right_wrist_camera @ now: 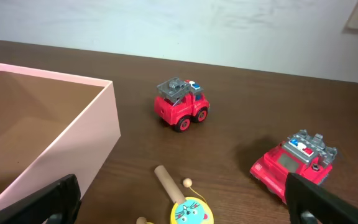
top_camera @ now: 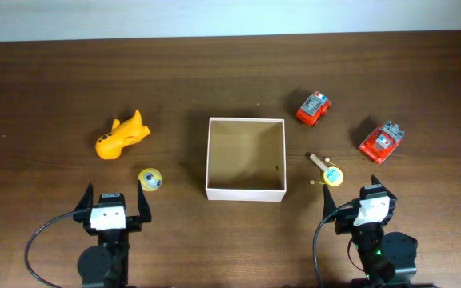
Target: Pack container
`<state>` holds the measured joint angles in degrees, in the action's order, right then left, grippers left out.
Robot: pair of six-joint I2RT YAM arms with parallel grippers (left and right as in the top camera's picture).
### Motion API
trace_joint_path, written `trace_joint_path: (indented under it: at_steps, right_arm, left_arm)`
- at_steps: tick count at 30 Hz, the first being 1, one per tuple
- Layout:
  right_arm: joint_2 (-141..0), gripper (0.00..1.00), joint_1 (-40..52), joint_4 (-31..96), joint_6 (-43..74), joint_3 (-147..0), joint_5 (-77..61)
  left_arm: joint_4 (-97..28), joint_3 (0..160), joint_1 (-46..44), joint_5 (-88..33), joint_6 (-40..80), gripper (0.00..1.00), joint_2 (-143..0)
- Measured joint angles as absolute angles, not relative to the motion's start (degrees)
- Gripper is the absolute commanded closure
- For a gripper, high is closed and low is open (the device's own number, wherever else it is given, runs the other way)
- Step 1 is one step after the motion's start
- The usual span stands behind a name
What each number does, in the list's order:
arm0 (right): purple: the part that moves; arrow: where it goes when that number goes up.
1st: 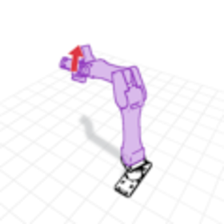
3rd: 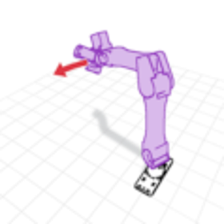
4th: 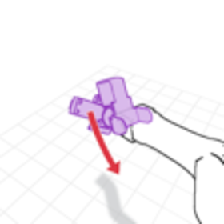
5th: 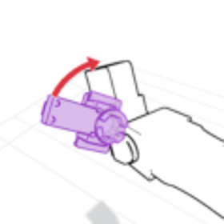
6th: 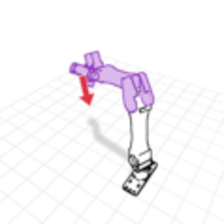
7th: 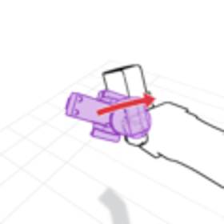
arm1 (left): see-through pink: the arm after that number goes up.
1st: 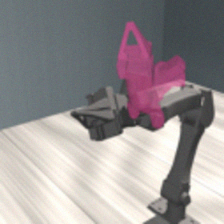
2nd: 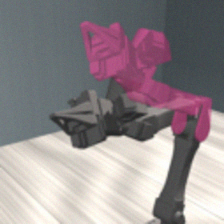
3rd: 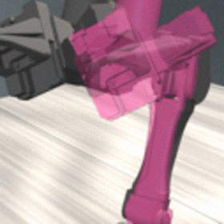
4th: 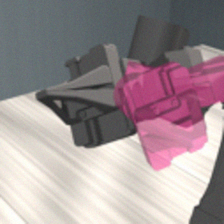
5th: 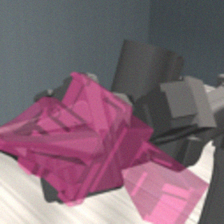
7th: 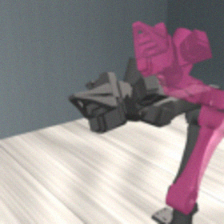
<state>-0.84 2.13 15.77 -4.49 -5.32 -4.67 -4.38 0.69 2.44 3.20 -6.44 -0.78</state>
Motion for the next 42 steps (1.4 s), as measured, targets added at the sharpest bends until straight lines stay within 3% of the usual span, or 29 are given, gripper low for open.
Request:
trace_joint_path:
  at_steps: [42]
  right_arm:
    - [-0.8,0.01,2.1,15.8,-1.3,-5.3,-4.9]
  left_arm:
    - [-4.4,0.7,2.4,3.2,-6.4,0.01,-0.8]
